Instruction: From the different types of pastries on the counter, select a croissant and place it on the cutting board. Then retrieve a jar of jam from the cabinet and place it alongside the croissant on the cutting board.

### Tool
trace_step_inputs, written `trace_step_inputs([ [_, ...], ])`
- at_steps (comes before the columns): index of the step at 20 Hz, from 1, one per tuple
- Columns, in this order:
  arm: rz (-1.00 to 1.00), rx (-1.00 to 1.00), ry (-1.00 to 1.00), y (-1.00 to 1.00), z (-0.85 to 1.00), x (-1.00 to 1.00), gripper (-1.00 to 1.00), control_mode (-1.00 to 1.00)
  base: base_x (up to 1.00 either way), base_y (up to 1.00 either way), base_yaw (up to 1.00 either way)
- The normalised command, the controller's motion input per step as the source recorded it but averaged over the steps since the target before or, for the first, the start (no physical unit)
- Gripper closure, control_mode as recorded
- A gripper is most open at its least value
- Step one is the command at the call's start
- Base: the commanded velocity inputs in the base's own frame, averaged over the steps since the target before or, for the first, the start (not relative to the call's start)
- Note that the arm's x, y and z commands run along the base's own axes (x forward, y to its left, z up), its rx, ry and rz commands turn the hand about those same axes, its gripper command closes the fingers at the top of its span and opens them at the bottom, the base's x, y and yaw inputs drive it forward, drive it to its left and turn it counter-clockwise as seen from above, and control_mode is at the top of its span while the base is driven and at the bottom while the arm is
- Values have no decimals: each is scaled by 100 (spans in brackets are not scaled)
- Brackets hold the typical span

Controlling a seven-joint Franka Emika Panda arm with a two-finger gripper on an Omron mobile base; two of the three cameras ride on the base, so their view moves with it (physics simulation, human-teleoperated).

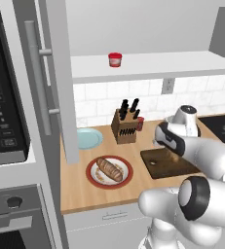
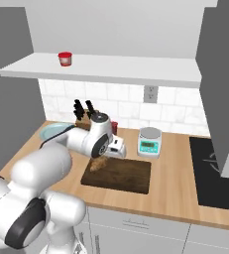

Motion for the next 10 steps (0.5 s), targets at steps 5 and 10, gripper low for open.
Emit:
trace_step_inputs([
  [5,0,0,-5,0,-51,0,100,-100,0,0,0],
  [10,0,0,-2,0,-23,4,100,-100,0,0,0],
])
